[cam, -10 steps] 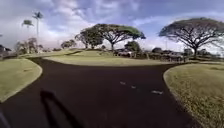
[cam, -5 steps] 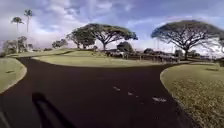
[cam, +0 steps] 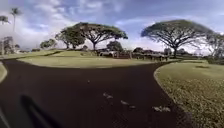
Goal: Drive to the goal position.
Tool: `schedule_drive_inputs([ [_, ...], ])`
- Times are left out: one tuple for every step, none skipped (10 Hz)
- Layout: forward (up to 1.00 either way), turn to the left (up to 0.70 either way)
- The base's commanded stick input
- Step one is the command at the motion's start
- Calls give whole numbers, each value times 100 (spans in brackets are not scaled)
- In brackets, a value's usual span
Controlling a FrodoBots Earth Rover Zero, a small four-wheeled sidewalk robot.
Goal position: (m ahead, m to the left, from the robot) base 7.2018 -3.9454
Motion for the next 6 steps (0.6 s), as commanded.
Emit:
schedule_drive_inputs([
  [70,0],
  [70,0],
  [70,0],
  [70,0],
  [70,0],
  [70,0],
])
